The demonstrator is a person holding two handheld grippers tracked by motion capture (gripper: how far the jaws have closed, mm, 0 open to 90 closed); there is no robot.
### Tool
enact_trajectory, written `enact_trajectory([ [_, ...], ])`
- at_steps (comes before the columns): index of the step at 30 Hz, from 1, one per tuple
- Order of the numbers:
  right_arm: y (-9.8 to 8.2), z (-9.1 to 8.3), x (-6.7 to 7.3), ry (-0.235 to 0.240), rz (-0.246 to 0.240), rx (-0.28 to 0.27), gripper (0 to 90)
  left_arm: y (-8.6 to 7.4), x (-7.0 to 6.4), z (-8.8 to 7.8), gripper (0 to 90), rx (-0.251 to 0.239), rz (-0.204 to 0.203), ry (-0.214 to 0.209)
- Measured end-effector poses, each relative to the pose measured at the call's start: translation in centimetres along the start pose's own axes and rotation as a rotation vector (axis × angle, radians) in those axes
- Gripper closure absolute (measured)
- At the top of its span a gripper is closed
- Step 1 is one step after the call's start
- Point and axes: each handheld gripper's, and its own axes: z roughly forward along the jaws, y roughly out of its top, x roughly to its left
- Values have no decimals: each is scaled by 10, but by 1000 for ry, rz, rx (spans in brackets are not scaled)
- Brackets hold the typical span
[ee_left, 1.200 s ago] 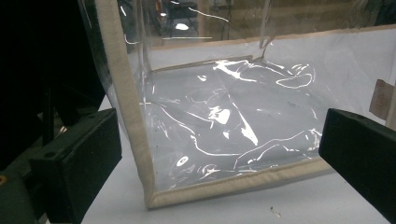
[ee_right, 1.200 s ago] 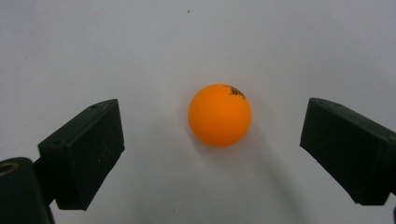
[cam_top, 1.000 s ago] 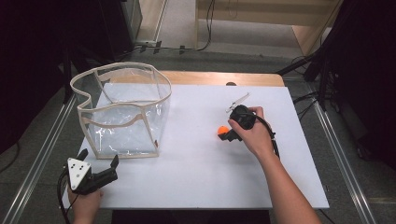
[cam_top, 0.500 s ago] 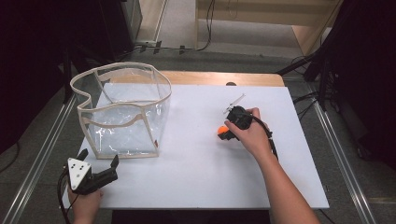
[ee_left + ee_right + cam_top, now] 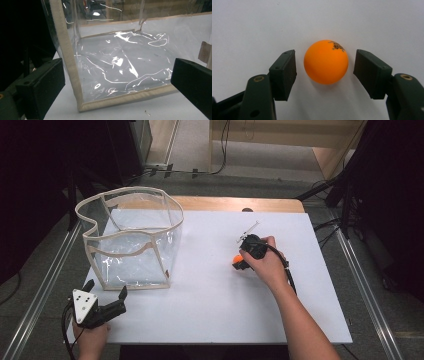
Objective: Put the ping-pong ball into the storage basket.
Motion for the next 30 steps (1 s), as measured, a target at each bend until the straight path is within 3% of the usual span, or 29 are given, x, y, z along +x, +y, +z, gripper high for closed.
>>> enact_trajectory([
  [7,2,5,0,-6,8,10,355,0,0,0,0,1,0,0],
  [16,2,6,-1,-10,23,11,475,0,1,0,0,-1,-4,1],
  [30,2,-2,-1,26,-5,2,477,0,0,-1,0,-3,-6,8],
])
